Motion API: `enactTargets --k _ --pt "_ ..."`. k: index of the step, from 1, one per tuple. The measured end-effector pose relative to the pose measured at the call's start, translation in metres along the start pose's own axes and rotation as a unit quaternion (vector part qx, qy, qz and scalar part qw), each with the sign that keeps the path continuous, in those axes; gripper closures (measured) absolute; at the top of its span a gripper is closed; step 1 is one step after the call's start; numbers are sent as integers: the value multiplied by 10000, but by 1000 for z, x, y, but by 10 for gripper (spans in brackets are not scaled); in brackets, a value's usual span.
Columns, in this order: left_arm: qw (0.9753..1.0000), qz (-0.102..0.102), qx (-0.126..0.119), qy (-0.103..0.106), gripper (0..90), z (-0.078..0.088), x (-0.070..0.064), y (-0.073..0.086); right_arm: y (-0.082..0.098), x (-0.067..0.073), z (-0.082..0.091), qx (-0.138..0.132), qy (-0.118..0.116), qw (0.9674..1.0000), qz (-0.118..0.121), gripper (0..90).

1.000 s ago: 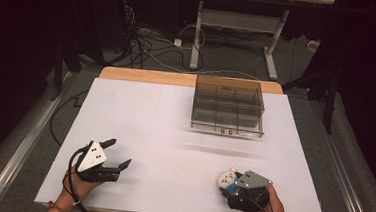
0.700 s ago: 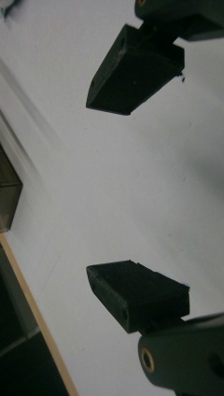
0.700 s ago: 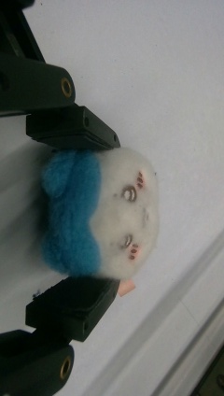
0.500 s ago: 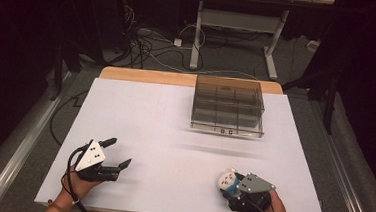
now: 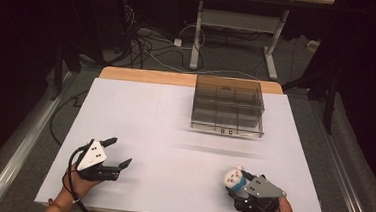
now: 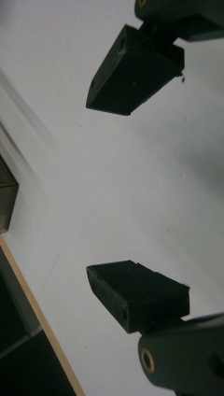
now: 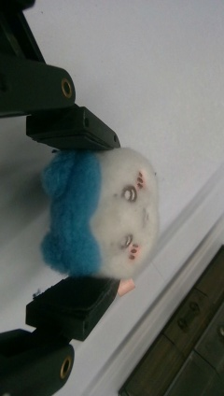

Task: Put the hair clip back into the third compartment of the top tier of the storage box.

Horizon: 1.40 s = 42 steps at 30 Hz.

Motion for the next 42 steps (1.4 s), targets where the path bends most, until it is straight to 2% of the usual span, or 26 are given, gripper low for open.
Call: enactTargets --k 9,12,23,26,28,31,42 --pt "10000 -13 -35 40 171 0 1 1 -3 -5 8 -125 126 9998 56 339" --pt "9999 -94 -58 -17 171 -1 2 0 -4 -8 12 -187 240 9995 69 339" --pt "10000 -43 -27 -37 171 0 2 0 -10 -16 20 -296 433 9986 87 340" --pt "10000 -22 -50 -59 171 2 2 0 -15 -19 24 -369 505 9980 85 340" --pt "9999 -104 -77 -88 170 1 2 -1 -16 -20 27 -409 558 9976 104 340" --pt "10000 -47 -37 -63 171 2 1 0 -18 -23 30 -425 602 9972 120 340" --pt "9999 -100 -39 -20 170 -1 -1 0 -26 -38 42 -514 868 9948 104 340"
Point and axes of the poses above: each handheld gripper's, and its own axes: z roughly backward along the jaws, y roughly out of its underside, x roughly to its left, the point moved 7 cm from there along -z, roughly forward along the jaws, and after that the axes turned 13 degrees about -y, right-handed, at the moved point
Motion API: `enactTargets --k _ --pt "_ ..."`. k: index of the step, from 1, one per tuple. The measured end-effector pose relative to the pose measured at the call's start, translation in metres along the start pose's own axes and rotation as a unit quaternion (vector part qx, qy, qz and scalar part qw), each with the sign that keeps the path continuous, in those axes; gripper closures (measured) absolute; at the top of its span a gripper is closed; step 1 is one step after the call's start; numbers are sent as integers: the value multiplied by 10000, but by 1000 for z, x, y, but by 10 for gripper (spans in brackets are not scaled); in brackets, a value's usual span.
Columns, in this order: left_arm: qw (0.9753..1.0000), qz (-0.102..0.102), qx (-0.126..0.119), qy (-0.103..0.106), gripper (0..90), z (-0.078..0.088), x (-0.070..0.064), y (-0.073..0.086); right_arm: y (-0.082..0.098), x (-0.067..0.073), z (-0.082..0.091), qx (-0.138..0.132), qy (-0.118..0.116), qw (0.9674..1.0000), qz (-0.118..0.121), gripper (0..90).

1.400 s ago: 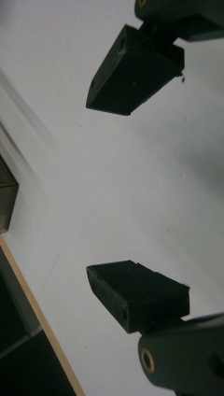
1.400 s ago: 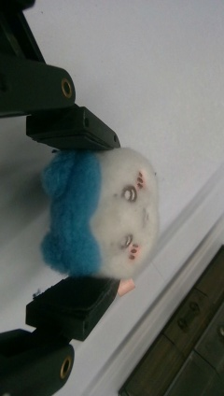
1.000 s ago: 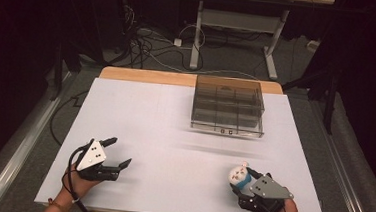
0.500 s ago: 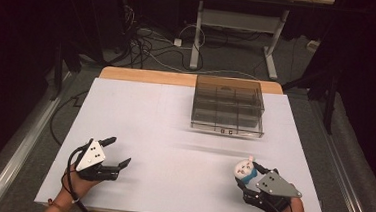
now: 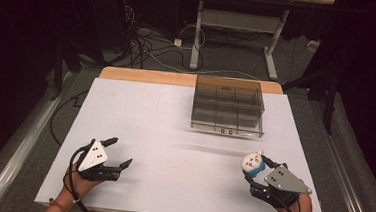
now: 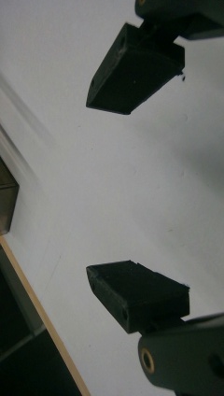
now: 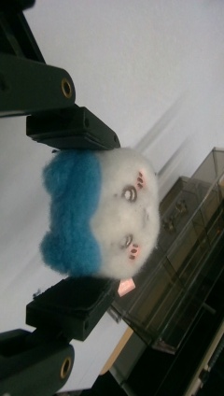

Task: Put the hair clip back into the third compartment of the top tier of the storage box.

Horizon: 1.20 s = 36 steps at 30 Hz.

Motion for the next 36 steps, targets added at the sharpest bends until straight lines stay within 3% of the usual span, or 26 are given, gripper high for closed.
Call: enactTargets --k 5,6,10,13,32,36 --pt "10000 -78 -10 -19 170 -2 0 0 -6 -9 6 6 132 9999 0 341" --pt "10000 -90 -2 -15 170 -2 0 1 -9 -13 6 76 231 9997 99 341" --pt "9999 -136 -3 -33 171 0 -1 1 -15 -20 7 57 266 9996 89 341" --pt "10000 -62 28 -18 171 0 0 1 -21 -28 7 -28 299 9995 0 340" --pt "9999 -71 61 -53 172 1 -1 2 -44 -60 -9 -52 539 9984 146 341" --pt "9999 -77 77 -49 173 1 -1 2 -47 -71 -17 -65 564 9984 13 340"
Point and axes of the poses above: each handheld gripper's, and its own axes: z roughly backward along the jaws, y roughly out of its underside, x roughly to its left, the point moved 7 cm from there along -z, roughly forward along the jaws, and after that the axes turned 13 degrees about -y, right-handed, at the moved point
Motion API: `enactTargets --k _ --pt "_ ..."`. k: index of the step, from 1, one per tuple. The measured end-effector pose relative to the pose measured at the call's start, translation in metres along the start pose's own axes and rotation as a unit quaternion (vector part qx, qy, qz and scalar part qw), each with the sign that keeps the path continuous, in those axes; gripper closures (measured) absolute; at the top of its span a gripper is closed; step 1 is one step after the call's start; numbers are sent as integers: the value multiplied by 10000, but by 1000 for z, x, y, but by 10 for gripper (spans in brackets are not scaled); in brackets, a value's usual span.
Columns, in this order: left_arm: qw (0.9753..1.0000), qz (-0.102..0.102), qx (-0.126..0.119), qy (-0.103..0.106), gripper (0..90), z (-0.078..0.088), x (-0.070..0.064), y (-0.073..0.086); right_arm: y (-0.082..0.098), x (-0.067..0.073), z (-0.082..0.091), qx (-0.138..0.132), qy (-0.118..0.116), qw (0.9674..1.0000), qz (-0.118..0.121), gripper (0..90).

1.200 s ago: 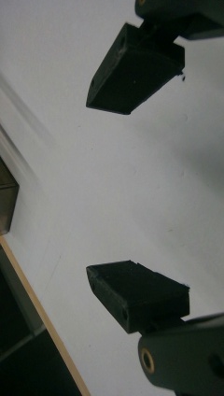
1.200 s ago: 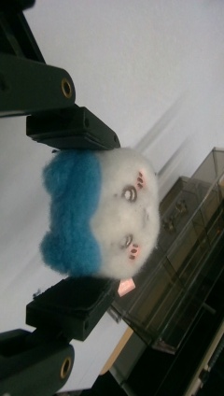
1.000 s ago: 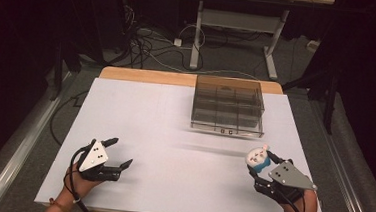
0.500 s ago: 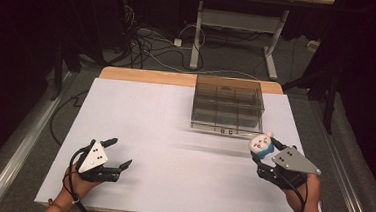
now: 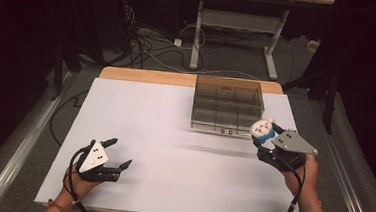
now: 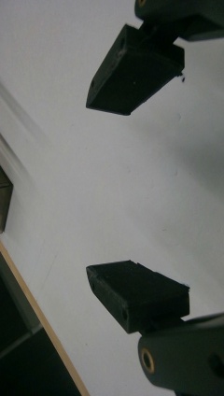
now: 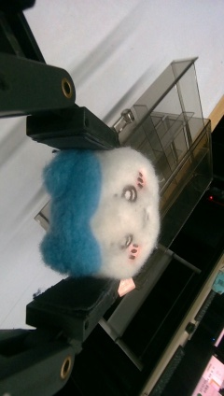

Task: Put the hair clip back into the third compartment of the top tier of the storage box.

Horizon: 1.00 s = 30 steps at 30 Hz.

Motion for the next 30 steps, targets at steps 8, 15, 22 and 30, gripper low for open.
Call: enactTargets --k 8,15,22,30 --pt "10000 53 32 -9 175 -2 1 0 1 -10 -24 273 -7 9995 -134 340" --pt "10000 -11 65 -65 176 -2 0 0 2 -18 -41 490 90 9984 -269 339" --pt "9999 -134 87 -49 176 -3 -3 0 7 -24 -58 688 50 9965 -470 338" --pt "9999 -108 77 -20 175 -3 -3 0 7 -23 -64 790 50 9957 -476 333"
Point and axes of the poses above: each handheld gripper's, and its own axes: z roughly backward along the jaws, y roughly out of its underside, x roughly to its left, the point moved 7 cm from there along -z, roughly forward along the jaws, and after that the axes turned 13 degrees about -y, right-handed, at the moved point
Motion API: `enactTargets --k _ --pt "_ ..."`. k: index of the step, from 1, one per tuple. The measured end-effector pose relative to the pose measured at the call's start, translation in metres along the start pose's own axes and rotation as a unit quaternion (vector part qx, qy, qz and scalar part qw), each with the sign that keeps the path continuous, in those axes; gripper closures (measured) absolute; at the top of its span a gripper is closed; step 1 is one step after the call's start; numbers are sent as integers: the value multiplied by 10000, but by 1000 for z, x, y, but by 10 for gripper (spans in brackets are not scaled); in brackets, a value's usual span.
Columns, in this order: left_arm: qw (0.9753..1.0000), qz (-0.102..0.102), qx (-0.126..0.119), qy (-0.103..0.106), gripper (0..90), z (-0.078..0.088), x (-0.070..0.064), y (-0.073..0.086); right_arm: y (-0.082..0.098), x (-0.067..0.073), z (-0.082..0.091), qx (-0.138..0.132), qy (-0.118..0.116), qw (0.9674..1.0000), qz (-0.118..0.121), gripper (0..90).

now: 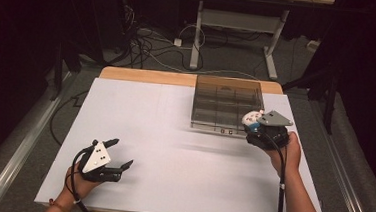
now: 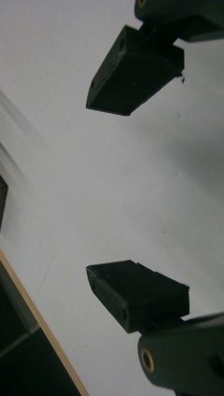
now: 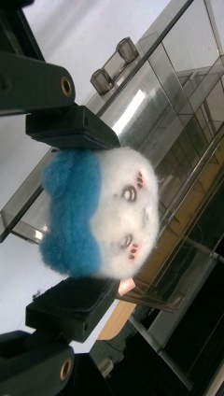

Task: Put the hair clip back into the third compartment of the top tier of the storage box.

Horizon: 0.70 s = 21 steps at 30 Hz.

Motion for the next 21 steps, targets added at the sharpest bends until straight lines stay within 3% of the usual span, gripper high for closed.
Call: enactTargets --k 6,9,12,15,21 --pt "10000 30 7 -9 176 0 -1 -1 -2 2 -4 18 -72 9999 -80 322" --pt "10000 48 12 1 176 -1 0 -1 -4 5 -4 51 -40 10000 31 307" --pt "10000 52 7 5 176 -1 0 0 -6 8 -4 23 -150 9999 13 298" --pt "10000 94 6 32 176 0 0 0 -7 8 -3 -42 -84 10000 9 294" --pt "9999 95 -48 7 177 0 2 -1 -14 6 5 -383 -38 9992 -72 412"
Point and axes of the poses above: each handheld gripper's, and its own axes: z roughly backward along the jaws, y roughly out of its underside, x roughly to its left, the point moved 7 cm from there along -z, roughly forward along the jaws, and after that the axes turned 13 degrees about -y, right-handed, at the moved point
